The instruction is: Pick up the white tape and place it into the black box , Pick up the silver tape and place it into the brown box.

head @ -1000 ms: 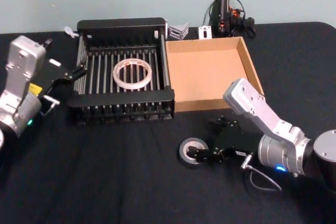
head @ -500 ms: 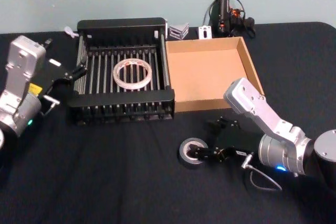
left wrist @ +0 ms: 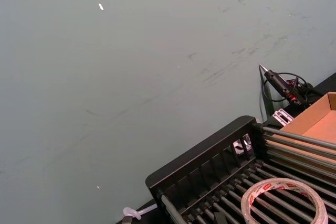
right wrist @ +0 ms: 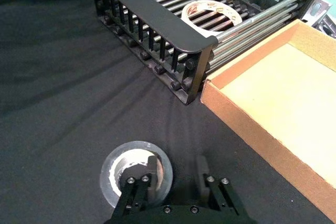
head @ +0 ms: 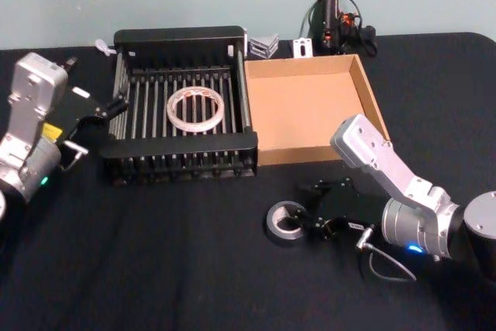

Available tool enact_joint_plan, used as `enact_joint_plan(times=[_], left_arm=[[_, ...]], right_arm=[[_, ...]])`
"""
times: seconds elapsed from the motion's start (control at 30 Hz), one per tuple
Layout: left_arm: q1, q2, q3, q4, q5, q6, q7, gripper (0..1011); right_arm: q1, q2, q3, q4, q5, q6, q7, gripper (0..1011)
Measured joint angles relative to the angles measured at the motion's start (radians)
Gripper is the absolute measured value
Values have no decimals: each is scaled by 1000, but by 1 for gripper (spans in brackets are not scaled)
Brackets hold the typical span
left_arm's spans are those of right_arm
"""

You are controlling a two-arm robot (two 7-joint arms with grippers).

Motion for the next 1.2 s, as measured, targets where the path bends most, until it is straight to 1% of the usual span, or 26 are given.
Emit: enact_joint_plan(times=[0.13, 0.2, 0.3, 0.33, 0.37, 0.43, 0.83, 0.93, 1.1, 1.2], left_arm=[[0, 0, 0, 0, 0, 0, 0, 1001], [0, 0, 0, 0, 0, 0, 0, 1001], [0, 0, 0, 0, 0, 0, 0, 1001], [0, 0, 0, 0, 0, 0, 0, 1001], [0, 0, 0, 0, 0, 0, 0, 1001], [0, 0, 0, 0, 0, 0, 0, 1001], [0, 0, 0, 0, 0, 0, 0, 1001], [0, 0, 0, 0, 0, 0, 0, 1001], [0, 0, 0, 0, 0, 0, 0, 1001], [0, 0, 0, 0, 0, 0, 0, 1001]], right_arm=[[0, 0, 0, 0, 0, 0, 0, 335], [0, 0, 0, 0, 1, 0, 0, 253], [0, 0, 0, 0, 1, 0, 0, 195], [0, 0, 0, 0, 1, 0, 0, 144], [0, 0, 0, 0, 1, 0, 0, 133], [0, 0, 0, 0, 1, 0, 0, 118], [0, 0, 0, 0, 1, 0, 0, 117], [-4, 2, 5, -2, 10, -5, 7, 117], [-13, 12, 18, -23, 32, -27, 19, 117], [-19, 19, 33, -45, 51, -45, 19, 117]])
